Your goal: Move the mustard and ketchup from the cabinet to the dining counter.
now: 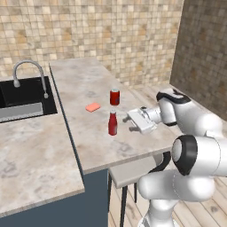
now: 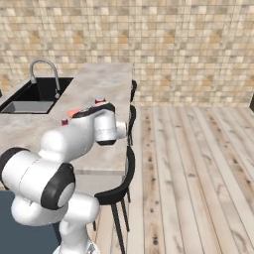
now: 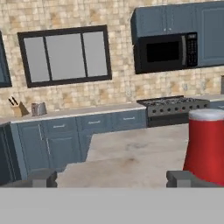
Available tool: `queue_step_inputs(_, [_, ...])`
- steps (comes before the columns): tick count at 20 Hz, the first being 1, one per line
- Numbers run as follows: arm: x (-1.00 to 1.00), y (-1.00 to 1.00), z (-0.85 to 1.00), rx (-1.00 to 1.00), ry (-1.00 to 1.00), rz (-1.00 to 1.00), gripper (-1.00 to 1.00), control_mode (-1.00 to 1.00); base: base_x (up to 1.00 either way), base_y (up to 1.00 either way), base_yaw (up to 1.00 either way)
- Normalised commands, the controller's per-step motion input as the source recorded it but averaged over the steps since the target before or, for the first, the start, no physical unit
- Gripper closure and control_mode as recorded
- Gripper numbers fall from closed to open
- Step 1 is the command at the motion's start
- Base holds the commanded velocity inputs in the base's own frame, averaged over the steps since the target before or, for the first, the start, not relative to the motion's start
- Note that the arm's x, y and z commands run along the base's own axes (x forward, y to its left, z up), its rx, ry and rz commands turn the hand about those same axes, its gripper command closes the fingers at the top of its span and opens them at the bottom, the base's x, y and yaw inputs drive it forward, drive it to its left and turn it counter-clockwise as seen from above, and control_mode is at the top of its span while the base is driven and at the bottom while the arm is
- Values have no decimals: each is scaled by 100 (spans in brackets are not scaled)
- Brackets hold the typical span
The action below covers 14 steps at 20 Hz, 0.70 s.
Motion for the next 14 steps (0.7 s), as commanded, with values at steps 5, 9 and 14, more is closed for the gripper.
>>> queue_step_inputs(5, [-51,0,37,-9,25,-5,-100,-100,0,0,0])
queue_step_inputs(9, [-51,-2,32,-17,26,-3,-100,-100,0,0,0])
queue_step_inputs(14, [-45,-9,30,-24,25,-10,-100,-100,0,0,0])
